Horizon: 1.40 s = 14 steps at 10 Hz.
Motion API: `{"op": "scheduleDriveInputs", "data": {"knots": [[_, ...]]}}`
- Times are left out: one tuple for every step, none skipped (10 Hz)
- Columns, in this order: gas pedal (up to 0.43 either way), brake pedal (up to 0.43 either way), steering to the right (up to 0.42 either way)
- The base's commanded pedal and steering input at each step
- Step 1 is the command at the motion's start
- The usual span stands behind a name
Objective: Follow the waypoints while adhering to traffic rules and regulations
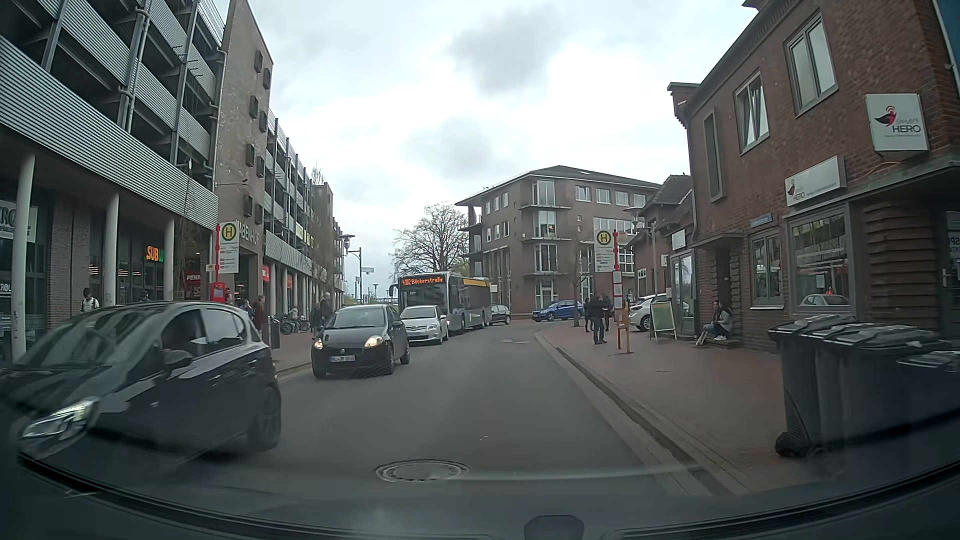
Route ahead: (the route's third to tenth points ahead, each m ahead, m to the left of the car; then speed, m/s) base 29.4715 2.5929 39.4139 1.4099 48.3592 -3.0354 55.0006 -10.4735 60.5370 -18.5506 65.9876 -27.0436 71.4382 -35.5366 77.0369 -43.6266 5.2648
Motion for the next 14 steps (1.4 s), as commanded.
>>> {"op": "scheduleDriveInputs", "data": {"knots": [[0.24,0.006,-0.004],[0.24,0.006,-0.002],[0.24,0.006,-0.002],[0.24,0.006,-0.002],[0.24,0.006,-0.002],[0.24,0.006,-0.002],[0.24,0.006,-0.002],[0.209,0.0,-0.002],[0.209,0.0,-0.005],[0.177,0.006,-0.016],[0.177,0.006,-0.023],[0.177,0.006,-0.023],[0.177,0.0,-0.016],[0.177,0.006,-0.015]]}}
